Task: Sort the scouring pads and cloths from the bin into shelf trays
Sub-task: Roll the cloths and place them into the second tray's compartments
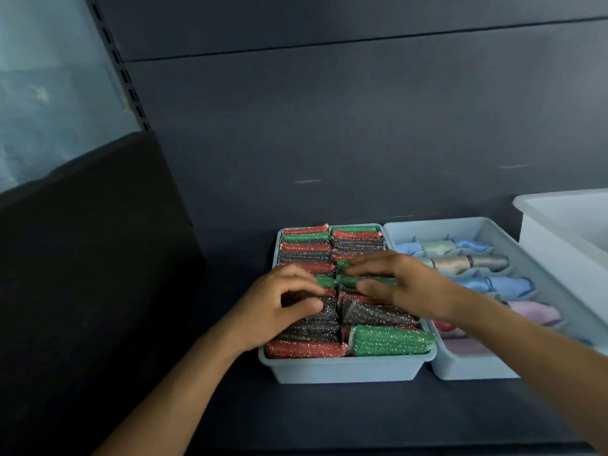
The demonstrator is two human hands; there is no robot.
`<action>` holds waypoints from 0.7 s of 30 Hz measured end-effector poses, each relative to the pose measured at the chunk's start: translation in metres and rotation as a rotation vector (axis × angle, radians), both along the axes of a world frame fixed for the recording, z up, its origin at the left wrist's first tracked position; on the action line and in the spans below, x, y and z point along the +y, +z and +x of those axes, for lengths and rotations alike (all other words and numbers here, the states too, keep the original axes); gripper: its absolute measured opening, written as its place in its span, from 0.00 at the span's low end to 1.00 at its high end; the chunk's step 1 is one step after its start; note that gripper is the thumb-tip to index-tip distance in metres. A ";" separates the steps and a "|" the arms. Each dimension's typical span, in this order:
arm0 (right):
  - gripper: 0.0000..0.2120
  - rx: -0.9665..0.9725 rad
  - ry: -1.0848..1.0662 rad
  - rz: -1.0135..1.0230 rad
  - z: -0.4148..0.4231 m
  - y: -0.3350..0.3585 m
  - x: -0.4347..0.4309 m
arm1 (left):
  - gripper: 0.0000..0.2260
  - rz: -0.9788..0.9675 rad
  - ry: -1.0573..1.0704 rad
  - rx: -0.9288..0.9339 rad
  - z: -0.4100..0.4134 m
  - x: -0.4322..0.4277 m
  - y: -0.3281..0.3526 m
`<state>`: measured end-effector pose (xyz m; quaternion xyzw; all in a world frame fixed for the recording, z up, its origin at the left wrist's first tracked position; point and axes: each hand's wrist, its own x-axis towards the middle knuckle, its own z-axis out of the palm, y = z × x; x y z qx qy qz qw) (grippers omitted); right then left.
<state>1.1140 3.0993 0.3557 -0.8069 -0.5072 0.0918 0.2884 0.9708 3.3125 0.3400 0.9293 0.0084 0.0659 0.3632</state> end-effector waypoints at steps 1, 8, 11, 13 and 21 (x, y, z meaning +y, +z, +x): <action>0.12 -0.004 0.015 0.031 -0.005 0.003 -0.002 | 0.12 0.030 0.000 -0.010 -0.004 0.000 -0.001; 0.11 -0.096 -0.012 -0.177 -0.022 0.011 -0.004 | 0.07 0.102 0.090 0.044 0.001 -0.008 0.005; 0.07 -0.169 -0.032 -0.169 -0.026 0.007 -0.006 | 0.04 0.080 0.133 -0.009 0.001 -0.011 0.006; 0.02 -0.288 -0.020 -0.179 -0.032 0.009 -0.006 | 0.04 0.135 0.105 -0.018 -0.001 -0.012 0.010; 0.06 -0.575 0.055 -0.363 -0.053 0.016 0.021 | 0.05 0.343 0.021 0.066 0.008 -0.027 0.005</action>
